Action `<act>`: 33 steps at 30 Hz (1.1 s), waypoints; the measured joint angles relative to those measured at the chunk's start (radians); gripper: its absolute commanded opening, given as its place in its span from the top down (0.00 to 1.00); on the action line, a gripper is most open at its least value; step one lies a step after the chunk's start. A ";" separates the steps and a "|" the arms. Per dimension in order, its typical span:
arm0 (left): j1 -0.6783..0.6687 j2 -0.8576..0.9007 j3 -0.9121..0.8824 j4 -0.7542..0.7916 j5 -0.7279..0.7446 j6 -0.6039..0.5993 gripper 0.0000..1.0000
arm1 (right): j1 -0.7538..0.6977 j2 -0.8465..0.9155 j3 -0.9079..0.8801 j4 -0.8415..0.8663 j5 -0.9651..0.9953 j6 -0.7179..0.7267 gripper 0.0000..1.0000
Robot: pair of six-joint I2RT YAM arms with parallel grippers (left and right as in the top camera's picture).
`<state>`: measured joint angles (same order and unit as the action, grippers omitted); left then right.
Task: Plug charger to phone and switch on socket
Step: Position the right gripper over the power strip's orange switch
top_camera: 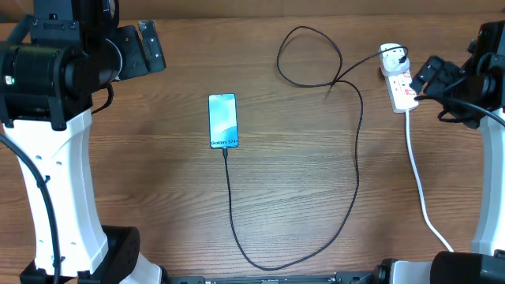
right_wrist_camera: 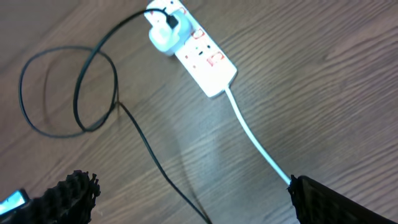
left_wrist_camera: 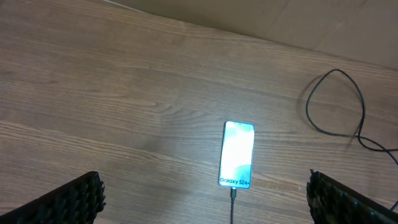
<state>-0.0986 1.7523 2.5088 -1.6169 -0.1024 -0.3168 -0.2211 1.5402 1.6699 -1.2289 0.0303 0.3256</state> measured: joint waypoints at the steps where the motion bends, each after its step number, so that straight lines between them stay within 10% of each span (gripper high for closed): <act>1: 0.000 0.000 0.000 0.000 0.000 0.000 0.00 | 0.000 0.000 0.000 0.006 0.001 0.005 0.00; 33: 0.000 0.000 0.000 0.000 0.000 -0.006 0.00 | -0.126 0.297 0.000 0.317 0.011 0.075 0.00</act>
<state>-0.0986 1.7523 2.5088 -1.6169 -0.1024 -0.3233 -0.3470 1.8374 1.6699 -0.9119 0.0410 0.4004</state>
